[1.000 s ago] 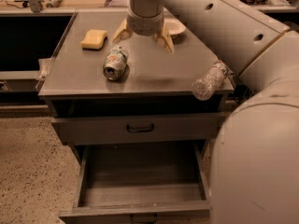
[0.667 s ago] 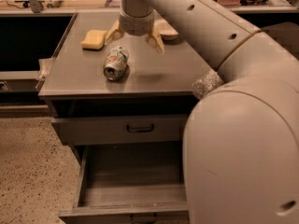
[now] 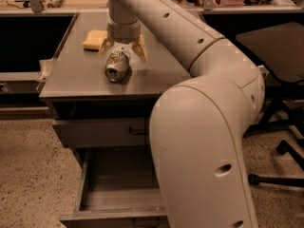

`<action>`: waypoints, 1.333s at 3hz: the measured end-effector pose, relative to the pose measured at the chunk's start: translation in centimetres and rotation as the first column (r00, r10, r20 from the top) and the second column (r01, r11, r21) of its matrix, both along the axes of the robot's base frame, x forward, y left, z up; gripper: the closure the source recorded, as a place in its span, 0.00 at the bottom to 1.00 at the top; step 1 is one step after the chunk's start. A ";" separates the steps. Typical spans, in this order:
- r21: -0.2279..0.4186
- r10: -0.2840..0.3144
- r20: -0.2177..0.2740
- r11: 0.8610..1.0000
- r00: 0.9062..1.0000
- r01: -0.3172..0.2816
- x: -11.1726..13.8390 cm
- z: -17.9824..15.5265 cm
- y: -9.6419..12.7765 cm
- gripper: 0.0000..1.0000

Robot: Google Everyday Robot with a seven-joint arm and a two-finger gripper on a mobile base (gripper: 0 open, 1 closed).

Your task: Place 7up can into middle drawer

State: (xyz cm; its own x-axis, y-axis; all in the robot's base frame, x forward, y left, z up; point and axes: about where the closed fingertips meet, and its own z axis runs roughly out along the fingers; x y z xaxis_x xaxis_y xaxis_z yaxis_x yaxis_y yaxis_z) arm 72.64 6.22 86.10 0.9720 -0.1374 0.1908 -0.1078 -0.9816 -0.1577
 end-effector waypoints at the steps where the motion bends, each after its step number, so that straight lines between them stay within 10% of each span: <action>1: 0.002 0.019 -0.037 1.000 0.999 -0.018 0.1 -1.0 1.5 0.41; 4: 0.058 -0.059 -0.072 0.996 0.996 0.063 -1.0 -0.8 1.7 1.00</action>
Offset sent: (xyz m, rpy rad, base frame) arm -0.0243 0.0162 -0.0109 -0.0244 0.1473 0.0420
